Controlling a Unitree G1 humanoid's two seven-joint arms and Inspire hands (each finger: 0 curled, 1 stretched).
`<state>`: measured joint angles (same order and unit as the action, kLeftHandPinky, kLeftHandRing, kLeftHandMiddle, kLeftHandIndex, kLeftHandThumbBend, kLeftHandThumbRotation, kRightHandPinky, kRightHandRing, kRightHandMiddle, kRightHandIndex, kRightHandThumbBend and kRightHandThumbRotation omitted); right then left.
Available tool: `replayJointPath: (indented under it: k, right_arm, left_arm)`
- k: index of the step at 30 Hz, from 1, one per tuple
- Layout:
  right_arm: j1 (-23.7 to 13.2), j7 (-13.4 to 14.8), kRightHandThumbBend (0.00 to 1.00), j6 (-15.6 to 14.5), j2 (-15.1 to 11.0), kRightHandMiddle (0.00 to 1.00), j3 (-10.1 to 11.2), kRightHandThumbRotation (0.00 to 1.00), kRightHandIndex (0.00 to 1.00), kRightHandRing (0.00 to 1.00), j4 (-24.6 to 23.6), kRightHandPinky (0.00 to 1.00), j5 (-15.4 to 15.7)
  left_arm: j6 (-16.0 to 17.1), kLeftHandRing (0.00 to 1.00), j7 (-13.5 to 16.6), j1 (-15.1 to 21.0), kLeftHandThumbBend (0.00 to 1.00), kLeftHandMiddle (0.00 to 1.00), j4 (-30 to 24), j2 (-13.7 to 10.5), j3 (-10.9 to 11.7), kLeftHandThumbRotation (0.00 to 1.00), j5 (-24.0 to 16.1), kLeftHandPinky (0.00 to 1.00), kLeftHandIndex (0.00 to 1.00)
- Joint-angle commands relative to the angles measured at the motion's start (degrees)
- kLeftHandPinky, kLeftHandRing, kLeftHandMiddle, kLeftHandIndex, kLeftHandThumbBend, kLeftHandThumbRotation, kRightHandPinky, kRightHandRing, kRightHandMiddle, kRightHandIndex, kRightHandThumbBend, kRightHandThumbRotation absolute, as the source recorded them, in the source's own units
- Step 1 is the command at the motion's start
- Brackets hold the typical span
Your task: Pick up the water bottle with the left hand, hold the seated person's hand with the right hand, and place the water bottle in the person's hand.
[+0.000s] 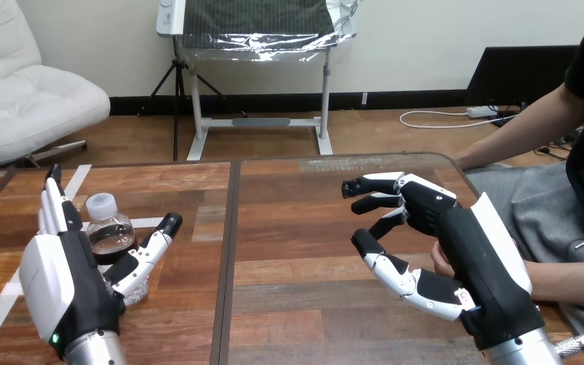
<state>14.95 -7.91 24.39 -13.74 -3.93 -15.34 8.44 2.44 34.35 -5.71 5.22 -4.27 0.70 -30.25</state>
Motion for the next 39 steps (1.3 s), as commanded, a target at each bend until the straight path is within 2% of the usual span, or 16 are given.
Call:
replayJointPath:
  k: [1, 10, 25, 39]
  right_arm:
    - [-4.49, -0.24, 0.37, 0.09, 0.04, 0.74, 0.95, 0.00, 0.67, 0.68, 0.10, 0.51, -1.29]
    - [-4.80, -0.56, 0.36, 0.35, -0.20, 0.74, 0.88, 0.00, 0.68, 0.69, 0.47, 0.52, -1.49]
    - [-5.19, -0.79, 0.37, 0.45, -0.34, 0.74, 1.04, 0.00, 0.68, 0.69, 0.69, 0.54, -1.33]
    - [-5.24, -1.18, 0.37, 0.12, -0.43, 0.74, 1.16, 0.00, 0.67, 0.70, 0.58, 0.55, -1.53]
  left_arm:
    - [0.12, 0.98, 2.75, 2.75, 0.93, 1.00, -1.43, -0.35, -0.79, 0.50, -3.21, 0.93, 1.00]
    - [-0.58, 0.98, 4.43, 2.51, 0.91, 1.00, -1.85, 0.29, -1.11, 0.50, -4.90, 0.91, 1.00]
    - [0.63, 0.94, 4.53, 3.95, 0.88, 0.97, 0.41, 0.12, -0.41, 0.47, -3.02, 0.87, 0.97]
    - [-0.35, 0.90, 4.32, 8.01, 0.87, 0.94, 6.62, -0.68, 0.42, 0.41, -1.05, 0.83, 0.94]
